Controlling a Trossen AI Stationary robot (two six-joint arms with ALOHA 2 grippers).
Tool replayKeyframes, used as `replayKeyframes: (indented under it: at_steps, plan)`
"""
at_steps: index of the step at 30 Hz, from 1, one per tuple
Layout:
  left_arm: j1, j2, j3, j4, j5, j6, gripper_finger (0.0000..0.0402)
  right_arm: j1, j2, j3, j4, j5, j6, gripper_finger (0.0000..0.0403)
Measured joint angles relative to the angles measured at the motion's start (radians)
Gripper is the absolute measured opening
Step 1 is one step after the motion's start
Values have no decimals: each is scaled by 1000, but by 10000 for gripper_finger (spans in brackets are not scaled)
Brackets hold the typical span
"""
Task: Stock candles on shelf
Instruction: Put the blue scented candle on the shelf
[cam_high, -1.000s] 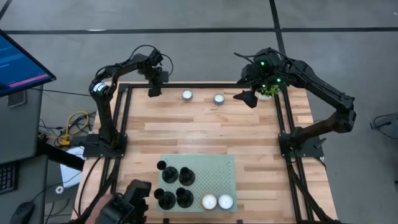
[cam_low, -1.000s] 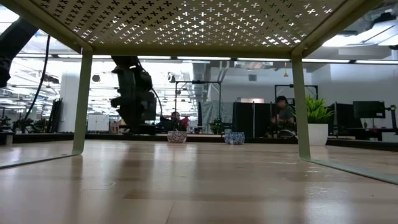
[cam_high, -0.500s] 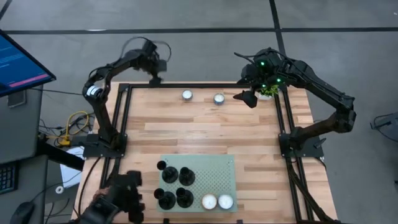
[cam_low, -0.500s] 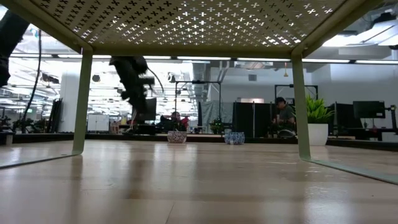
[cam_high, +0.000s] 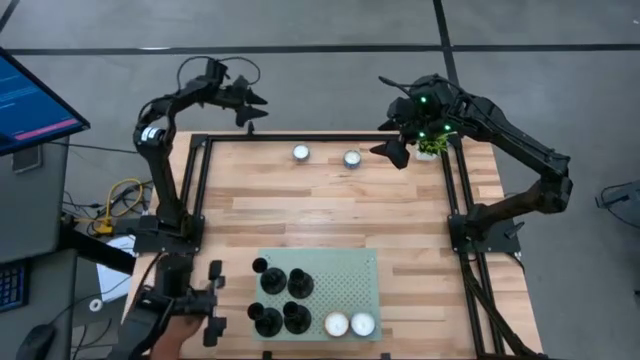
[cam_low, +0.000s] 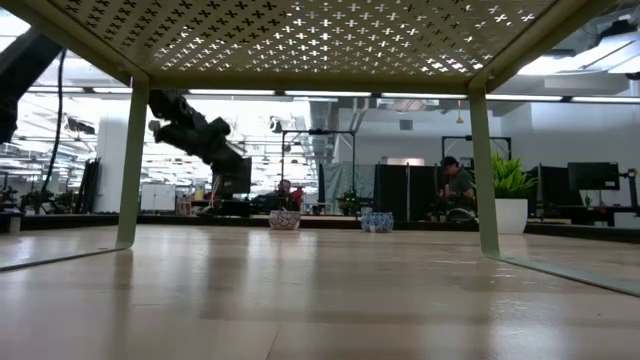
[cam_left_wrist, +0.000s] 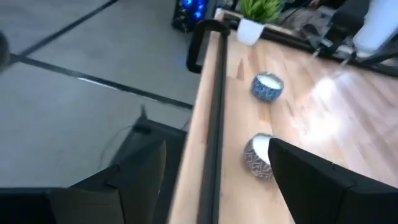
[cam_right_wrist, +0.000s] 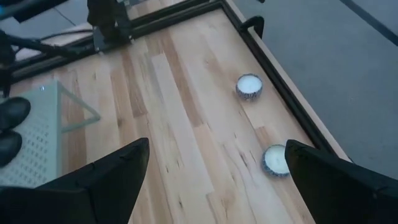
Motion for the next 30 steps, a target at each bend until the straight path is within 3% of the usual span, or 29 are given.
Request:
replayKeyframes:
  at_steps: [5,12,21,30]
  plan:
    - [-2,73,-1,8,29,37,285,6,0,0,5,0,34,365]
    - [-71,118,0,43,-6,181,285,6,0,0,7,8,70,365]
    - [-98,178,0,87,-33,180,285,6,0,0,18,28,80,365]
    - [-69,241,1,89,-170,202,285,6,0,0,21,34,80,365]
